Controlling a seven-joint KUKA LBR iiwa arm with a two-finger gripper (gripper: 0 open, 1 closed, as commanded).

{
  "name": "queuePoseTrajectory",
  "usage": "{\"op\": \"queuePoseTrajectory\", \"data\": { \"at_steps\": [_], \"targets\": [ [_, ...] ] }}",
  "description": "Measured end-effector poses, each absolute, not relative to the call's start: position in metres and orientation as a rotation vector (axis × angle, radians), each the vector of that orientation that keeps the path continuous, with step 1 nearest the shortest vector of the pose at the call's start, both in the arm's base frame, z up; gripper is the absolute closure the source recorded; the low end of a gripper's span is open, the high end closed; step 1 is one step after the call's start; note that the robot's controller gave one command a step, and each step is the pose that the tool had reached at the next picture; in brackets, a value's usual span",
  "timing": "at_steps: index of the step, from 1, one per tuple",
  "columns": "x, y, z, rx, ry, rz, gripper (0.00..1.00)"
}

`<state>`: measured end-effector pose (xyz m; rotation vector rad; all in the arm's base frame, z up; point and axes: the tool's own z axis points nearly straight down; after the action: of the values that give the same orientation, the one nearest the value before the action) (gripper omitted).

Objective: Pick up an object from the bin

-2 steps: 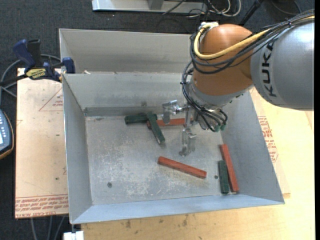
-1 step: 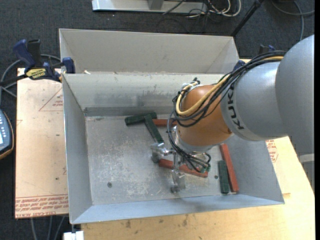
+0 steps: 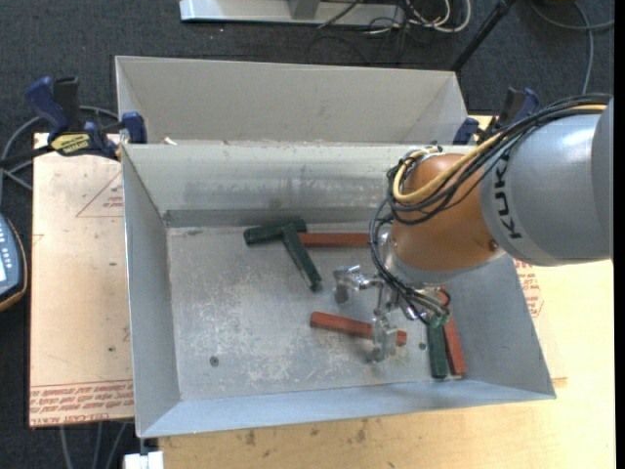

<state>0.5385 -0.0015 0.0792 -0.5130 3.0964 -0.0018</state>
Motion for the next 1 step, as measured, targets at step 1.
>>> {"op": "queuePoseTrajectory", "data": {
  "at_steps": [1],
  "targets": [
    [0.5381,0.002,0.0788,-0.521,3.096,0.002,1.0]
  ]
}}
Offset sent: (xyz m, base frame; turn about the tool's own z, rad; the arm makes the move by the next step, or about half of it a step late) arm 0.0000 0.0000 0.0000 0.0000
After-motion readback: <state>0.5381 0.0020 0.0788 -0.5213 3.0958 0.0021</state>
